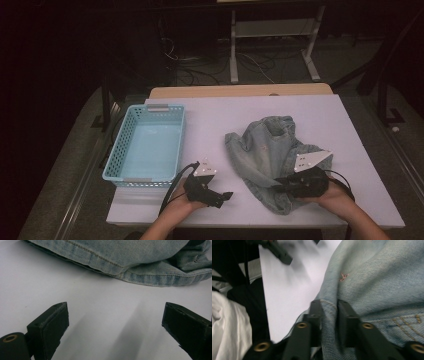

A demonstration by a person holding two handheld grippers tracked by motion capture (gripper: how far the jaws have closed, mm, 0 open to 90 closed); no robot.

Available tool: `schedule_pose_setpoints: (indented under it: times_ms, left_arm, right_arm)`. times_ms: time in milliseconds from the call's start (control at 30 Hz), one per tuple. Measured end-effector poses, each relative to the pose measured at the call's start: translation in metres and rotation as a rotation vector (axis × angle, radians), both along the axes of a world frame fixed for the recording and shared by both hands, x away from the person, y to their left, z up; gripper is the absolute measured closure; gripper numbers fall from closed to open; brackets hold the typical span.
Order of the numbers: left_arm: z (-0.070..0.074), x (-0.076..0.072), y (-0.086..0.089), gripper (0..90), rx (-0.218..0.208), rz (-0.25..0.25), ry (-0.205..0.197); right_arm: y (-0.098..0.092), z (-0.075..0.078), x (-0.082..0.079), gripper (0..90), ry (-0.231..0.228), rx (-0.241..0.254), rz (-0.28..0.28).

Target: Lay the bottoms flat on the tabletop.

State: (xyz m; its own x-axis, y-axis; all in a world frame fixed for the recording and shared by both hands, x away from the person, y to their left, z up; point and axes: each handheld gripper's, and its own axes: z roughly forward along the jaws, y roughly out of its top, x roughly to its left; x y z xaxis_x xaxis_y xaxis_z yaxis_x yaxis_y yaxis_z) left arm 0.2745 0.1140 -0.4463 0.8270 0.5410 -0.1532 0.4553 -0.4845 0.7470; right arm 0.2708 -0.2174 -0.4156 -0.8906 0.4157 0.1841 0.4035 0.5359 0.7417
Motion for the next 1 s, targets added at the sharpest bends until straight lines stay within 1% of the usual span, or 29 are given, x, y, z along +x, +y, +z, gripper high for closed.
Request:
schedule_pose_setpoints:
  times_ms: [33, 100, 133, 167, 233, 367, 533, 600, 700, 800, 900, 1000]
  left_arm:
    - [0.000, 0.000, -0.001, 6.9, 0.001, -0.001, 0.000]
    - [-0.001, 0.000, -0.001, 6.9, 0.005, -0.005, 0.000]
    - [-0.001, 0.000, -0.002, 6.9, 0.004, -0.004, 0.001]
    - [-0.001, -0.001, -0.002, 6.9, 0.004, -0.004, 0.001]
    - [0.000, -0.001, -0.001, 6.9, 0.003, -0.002, -0.001]
    - [0.000, 0.000, -0.001, 6.9, 0.007, -0.003, 0.000]
    - [-0.001, 0.000, -0.002, 6.9, 0.006, -0.004, 0.003]
    - [-0.001, -0.001, -0.003, 6.9, 0.009, -0.007, 0.002]
    - [0.000, -0.001, -0.002, 6.9, 0.007, -0.005, 0.000]
    - [0.000, -0.001, -0.001, 6.9, 0.008, -0.001, 0.001]
    - [0.000, 0.000, -0.001, 6.9, 0.004, -0.002, 0.002]
    - [-0.001, -0.001, -0.002, 6.9, 0.008, -0.005, 0.002]
  right_arm:
    - [-0.001, 0.002, 0.001, 62.8, -0.008, 0.011, -0.012]
    - [-0.004, 0.008, 0.004, 56.7, -0.031, 0.044, -0.045]
    - [-0.006, 0.011, 0.007, 54.6, -0.035, 0.064, -0.065]
    - [-0.008, 0.014, 0.010, 53.9, -0.036, 0.077, -0.078]
    - [-0.012, 0.018, 0.015, 50.8, -0.056, 0.087, -0.107]
    - [-0.019, 0.028, 0.027, 45.8, -0.081, 0.114, -0.174]
    - [-0.023, 0.037, 0.046, 43.1, -0.097, 0.102, -0.243]
    - [-0.024, 0.039, 0.056, 42.5, -0.095, 0.089, -0.265]
    - [-0.026, 0.040, 0.071, 41.7, -0.108, 0.057, -0.295]
    - [-0.028, 0.039, 0.087, 41.3, -0.095, 0.049, -0.327]
    - [-0.028, 0.035, 0.103, 40.3, -0.077, 0.021, -0.358]
    - [-0.027, 0.028, 0.118, 37.6, -0.041, 0.006, -0.365]
